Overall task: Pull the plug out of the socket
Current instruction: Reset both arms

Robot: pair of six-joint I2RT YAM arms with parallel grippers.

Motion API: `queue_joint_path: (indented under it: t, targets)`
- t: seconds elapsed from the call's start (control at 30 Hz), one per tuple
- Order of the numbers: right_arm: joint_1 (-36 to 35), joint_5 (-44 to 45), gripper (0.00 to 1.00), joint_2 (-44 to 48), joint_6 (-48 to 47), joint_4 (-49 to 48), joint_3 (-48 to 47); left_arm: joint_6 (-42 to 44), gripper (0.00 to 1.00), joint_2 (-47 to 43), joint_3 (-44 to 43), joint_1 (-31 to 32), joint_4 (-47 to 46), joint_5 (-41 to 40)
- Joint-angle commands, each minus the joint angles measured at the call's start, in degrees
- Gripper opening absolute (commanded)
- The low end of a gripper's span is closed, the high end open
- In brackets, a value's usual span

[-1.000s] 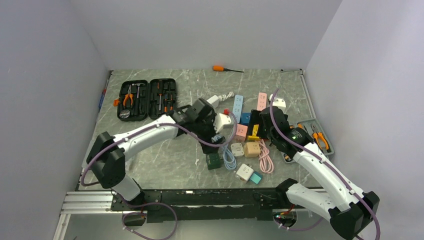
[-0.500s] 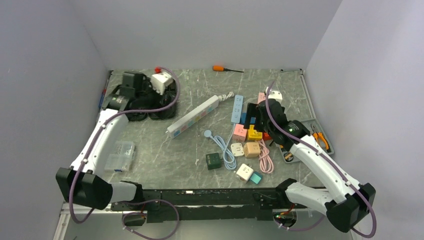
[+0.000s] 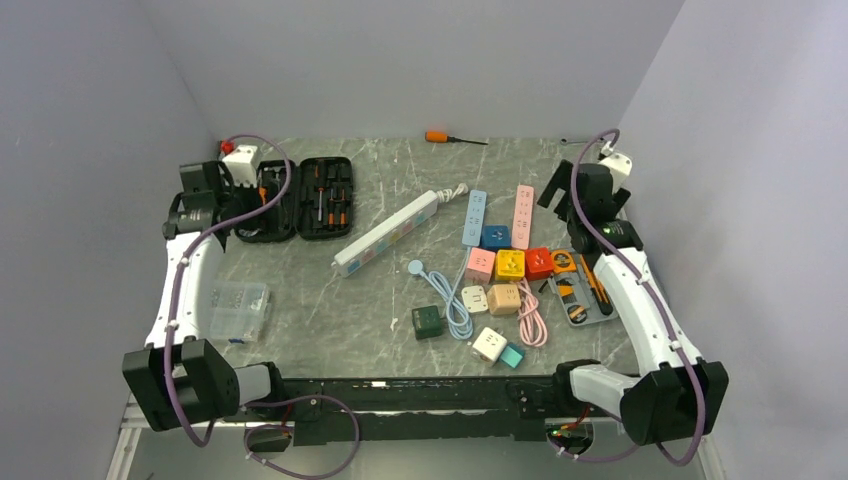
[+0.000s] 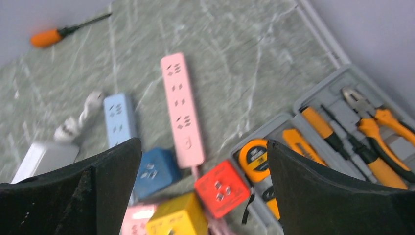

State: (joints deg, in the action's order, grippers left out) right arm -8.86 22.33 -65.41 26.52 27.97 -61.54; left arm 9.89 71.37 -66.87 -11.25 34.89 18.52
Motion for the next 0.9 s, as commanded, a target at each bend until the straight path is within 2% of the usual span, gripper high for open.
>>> queue_joint_path:
  t: [0.0, 0.2, 0.43, 0.63, 0.73, 0.87]
  targets:
    - [2.08, 10.11, 1.0, 0.18, -3.76, -14.77, 5.74, -7.63, 0.99, -4.34, 7.14, 0.23, -11.52, -5.15]
    - [6.68, 13.18, 1.0, -4.73, -5.1, -23.35, 11.88, -8.35, 0.99, -9.1, 21.96, 0.61, -28.96, -7.28]
    - [7.19, 14.25, 1.0, -9.26, -6.21, -43.72, 26.55, -7.95, 0.99, -10.22, 38.27, 3.04, -52.52, -8.03]
    - [6.37, 15.67, 1.0, -8.87, -13.76, -67.09, 39.59, -6.32, 0.99, -7.2, 46.14, 3.7, -70.42, -8.94]
    - [5.71, 16.49, 1.0, -8.77, -15.06, -72.22, 41.55, -6.02, 0.99, -5.65, 49.86, 3.63, -79.53, -10.05]
    - [5.28, 14.59, 1.0, -10.06, -16.22, -76.33, 43.05, -6.88, 0.99, -4.04, 52.39, 3.73, -85.61, -10.23]
